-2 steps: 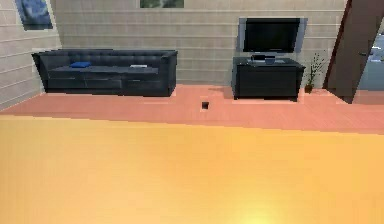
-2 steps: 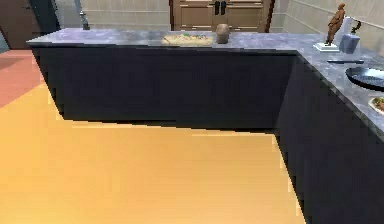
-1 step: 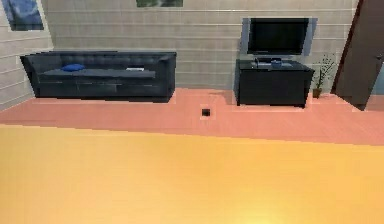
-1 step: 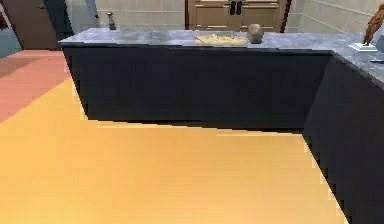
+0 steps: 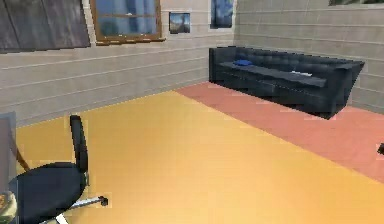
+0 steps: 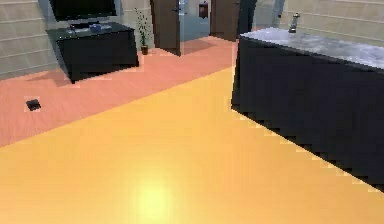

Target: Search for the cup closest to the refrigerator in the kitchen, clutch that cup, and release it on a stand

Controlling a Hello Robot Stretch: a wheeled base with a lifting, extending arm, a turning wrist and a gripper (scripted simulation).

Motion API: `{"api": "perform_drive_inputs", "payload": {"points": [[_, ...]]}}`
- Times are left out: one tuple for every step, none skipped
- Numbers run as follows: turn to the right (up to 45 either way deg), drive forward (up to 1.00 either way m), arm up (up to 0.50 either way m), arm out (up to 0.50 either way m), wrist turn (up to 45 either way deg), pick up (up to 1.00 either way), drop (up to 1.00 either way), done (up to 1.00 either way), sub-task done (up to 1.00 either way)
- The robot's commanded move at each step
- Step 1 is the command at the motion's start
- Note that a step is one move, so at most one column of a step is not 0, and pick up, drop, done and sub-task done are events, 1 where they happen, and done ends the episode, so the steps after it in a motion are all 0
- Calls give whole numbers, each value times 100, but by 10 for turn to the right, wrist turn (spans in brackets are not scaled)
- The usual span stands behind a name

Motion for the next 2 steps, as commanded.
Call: {"api": "perform_drive_inputs", "payload": {"points": [[0,100,0,0,0,0,0,0,0],[-60,0,0,0,0,0,0,0,0]]}}
